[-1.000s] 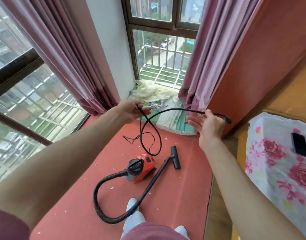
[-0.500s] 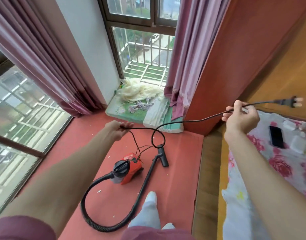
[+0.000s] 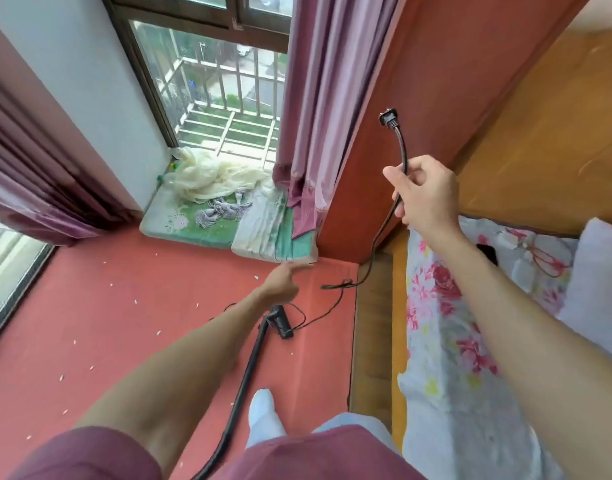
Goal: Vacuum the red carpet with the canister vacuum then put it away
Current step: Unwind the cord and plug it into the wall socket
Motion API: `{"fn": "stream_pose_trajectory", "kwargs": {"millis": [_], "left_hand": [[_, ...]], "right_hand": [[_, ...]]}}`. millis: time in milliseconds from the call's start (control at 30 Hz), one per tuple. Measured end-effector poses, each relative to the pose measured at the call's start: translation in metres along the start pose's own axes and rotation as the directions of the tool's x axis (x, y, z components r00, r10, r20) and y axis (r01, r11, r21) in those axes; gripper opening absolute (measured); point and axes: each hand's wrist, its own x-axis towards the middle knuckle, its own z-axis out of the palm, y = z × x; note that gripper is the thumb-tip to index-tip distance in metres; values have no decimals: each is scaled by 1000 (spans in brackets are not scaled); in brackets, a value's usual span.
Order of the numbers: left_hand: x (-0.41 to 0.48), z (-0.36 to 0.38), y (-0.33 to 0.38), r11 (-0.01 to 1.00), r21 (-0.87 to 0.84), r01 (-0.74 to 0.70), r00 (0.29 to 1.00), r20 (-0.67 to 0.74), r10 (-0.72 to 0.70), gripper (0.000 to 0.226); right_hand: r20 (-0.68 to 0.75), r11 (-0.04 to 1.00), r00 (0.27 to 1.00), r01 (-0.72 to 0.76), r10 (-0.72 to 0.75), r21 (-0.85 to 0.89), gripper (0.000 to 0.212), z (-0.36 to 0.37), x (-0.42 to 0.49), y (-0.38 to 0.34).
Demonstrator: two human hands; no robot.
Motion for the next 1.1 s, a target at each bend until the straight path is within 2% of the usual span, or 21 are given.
{"fn": "stream_pose_trajectory", "kwargs": {"millis": [100,200,300,400,533,633,700,800,867,900,933,1000,1033,1100], "left_hand": [[26,35,65,963,59,-264,959,120,255,84],[57,68,108,909,154,-387,915,182,359,70],[82,88,154,880,195,-434,901,110,420,40],[110,96,189,877,227,-423,904,33,427,34],[134,92,260,860,252,-443,892,31,451,27],[144,80,301,964,36,-263,962,90,259,37],[156,76,303,975,-136,-173,978,95,186,33],[173,76,289,919,-390,-54,999,-27,47,21],[193,81,266,829,-556,57,980,-126,-153,18],[203,85,253,799,-588,125,950,-161,-266,12],[215,92,240,775,-603,191,922,-160,-352,10],[246,111,219,822,-489,292,920,-91,-381,14],[250,118,223,869,-394,299,940,-33,-338,21],[259,125,267,950,-224,218,976,70,-207,34]], "right_hand": [[15,997,998,66,-65,-44,23,-18,21,4],[-75,994,992,99,-103,-53,22,-55,51,16],[-165,993,980,108,-114,-45,25,-104,88,32],[-259,990,955,130,-141,-58,27,-153,127,44],[-359,988,921,134,-153,-78,34,-210,182,49],[-411,989,900,145,-143,-26,25,-243,222,46],[-388,988,908,142,-157,-65,22,-256,242,48],[-330,977,927,130,-180,-167,29,-257,262,72],[-313,975,932,128,-181,-183,33,-249,276,93],[-311,977,936,110,-163,-181,35,-247,284,101],[-314,981,940,82,-136,-178,39,-246,293,107],[-311,983,946,40,-95,-180,51,-243,309,119],[-295,985,952,27,-78,-173,55,-239,313,124],[-250,987,968,-9,-32,-160,52,-231,327,134]]}}
